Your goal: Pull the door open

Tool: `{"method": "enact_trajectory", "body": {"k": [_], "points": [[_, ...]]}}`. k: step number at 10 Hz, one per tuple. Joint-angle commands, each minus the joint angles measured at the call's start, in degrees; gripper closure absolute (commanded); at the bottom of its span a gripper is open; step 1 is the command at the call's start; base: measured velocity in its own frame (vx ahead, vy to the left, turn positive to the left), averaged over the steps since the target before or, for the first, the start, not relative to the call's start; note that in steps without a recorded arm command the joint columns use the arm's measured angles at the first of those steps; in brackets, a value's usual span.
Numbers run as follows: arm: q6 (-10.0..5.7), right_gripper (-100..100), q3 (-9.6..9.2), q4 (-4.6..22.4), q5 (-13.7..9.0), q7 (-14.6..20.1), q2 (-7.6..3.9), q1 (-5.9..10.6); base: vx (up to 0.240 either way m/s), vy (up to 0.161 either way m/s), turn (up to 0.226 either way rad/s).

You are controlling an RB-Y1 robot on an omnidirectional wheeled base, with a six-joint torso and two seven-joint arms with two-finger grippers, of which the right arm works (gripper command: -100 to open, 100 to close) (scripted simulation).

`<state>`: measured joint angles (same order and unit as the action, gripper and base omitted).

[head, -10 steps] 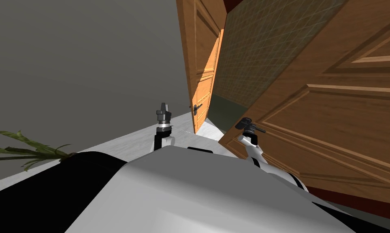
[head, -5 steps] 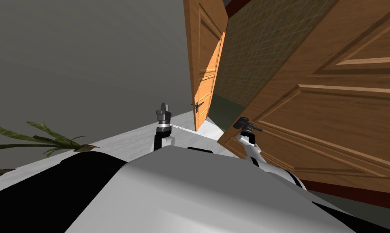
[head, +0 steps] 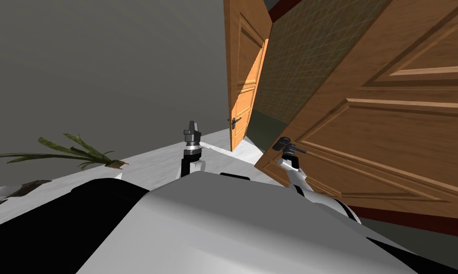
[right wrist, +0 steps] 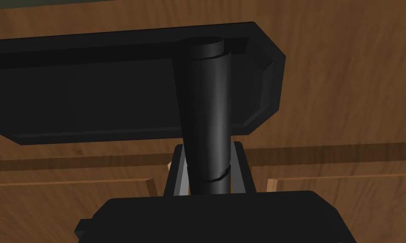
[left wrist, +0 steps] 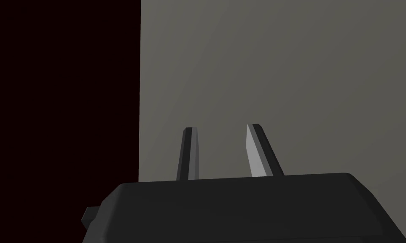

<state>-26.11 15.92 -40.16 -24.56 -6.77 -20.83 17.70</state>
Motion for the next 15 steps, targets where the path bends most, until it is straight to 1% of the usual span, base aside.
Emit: {"method": "enact_trajectory", "body": {"k": [1, 4, 6, 7, 8, 9, 15], "points": [[0.17, 100, -0.99, -0.8, 0.4, 0.9, -0.13, -0.48, -0.226, -0.017, 0.115], [0.21, 100, -2.7, -1.2, 0.9, 2.5, -0.55, -0.71, -0.205, -0.029, 0.096], [0.23, 100, -3.52, -1.5, 1.2, 3.3, -0.75, -0.82, -0.207, -0.014, 0.066], [0.36, 100, -3.26, -1.6, 1.1, 2.9, -0.6, -0.75, -0.095, -0.006, 0.033], [0.42, 100, -4.1, -1.7, 1.3, 3.6, -0.64, -0.99, -0.146, -0.017, 0.088], [0.41, 100, -4.33, -1.8, 1.4, 3.8, -0.72, -1.04, -0.2, -0.024, 0.089], [0.2, 100, -7.97, -2.9, 2.3, 7.1, -1.91, -1.82, -0.193, -0.041, 0.109]]}}
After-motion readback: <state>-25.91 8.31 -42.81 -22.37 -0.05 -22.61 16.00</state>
